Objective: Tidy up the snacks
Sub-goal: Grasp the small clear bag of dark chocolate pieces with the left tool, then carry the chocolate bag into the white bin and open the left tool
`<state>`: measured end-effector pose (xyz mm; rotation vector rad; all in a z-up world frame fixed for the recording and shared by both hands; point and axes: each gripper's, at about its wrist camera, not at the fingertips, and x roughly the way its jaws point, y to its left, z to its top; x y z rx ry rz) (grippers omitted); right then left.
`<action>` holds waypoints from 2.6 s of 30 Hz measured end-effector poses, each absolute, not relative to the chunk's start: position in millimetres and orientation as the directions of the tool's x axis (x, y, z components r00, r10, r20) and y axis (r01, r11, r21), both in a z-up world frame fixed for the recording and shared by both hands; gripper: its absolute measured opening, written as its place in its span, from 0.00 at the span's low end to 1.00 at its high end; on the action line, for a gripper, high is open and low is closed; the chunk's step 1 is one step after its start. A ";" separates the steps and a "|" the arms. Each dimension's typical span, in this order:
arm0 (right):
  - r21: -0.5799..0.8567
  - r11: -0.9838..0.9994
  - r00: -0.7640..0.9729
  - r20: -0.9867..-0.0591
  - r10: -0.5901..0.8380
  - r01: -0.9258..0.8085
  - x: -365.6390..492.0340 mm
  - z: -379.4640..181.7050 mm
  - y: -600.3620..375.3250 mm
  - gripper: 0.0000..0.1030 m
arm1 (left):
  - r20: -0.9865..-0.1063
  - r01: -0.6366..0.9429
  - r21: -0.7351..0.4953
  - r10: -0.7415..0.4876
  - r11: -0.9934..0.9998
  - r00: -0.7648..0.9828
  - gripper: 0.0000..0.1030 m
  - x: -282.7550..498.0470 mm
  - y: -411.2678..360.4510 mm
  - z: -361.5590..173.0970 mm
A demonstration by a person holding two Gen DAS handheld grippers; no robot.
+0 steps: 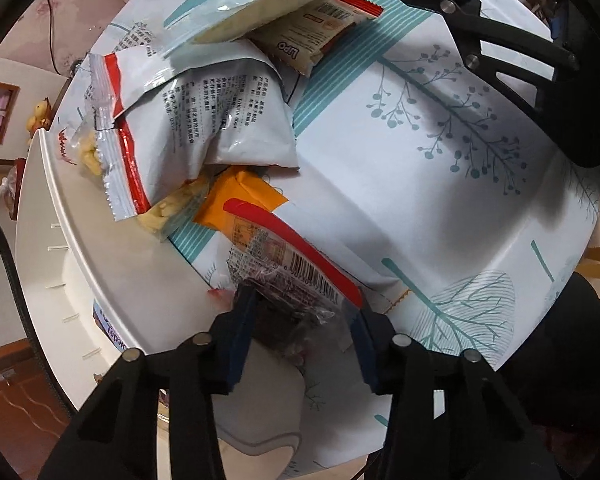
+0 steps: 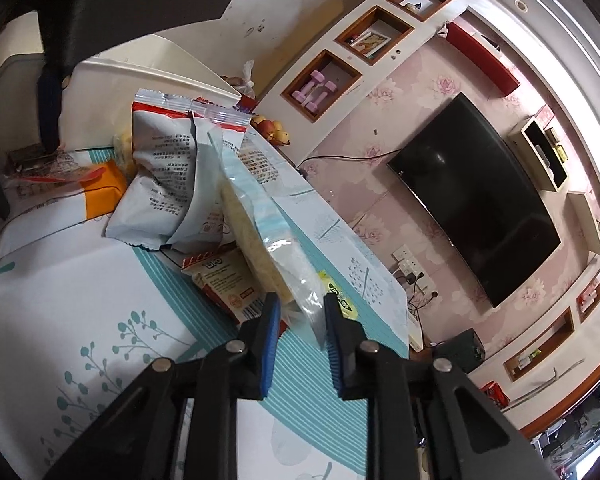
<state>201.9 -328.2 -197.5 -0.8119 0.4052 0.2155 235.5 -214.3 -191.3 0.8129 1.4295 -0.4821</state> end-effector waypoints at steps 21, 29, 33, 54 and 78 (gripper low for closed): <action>-0.666 0.678 0.918 -0.396 0.031 -0.311 191.6 -181.6 -316.0 0.16 | -0.981 0.678 0.183 0.087 0.712 0.174 0.03 240.9 -194.0 -158.4; -0.686 0.662 0.925 -0.380 0.027 -0.301 184.5 -168.3 -308.0 0.14 | -0.974 0.656 0.170 0.024 0.736 0.226 0.03 233.1 -190.1 -132.7; -0.701 0.650 0.930 -0.366 0.025 -0.293 180.0 -157.3 -302.9 0.13 | -0.968 0.636 0.157 -0.011 0.756 0.251 0.03 229.3 -183.4 -119.4; -0.737 0.636 0.968 -0.242 0.069 -0.229 158.0 -86.9 -254.5 0.11 | -0.870 0.518 0.083 -0.192 0.851 0.454 0.03 209.6 -110.8 -34.3; -0.748 0.621 0.969 -0.135 0.207 -0.237 151.2 -27.2 -150.4 0.11 | -0.785 0.327 0.033 -0.178 0.945 0.594 0.03 183.3 40.0 -11.0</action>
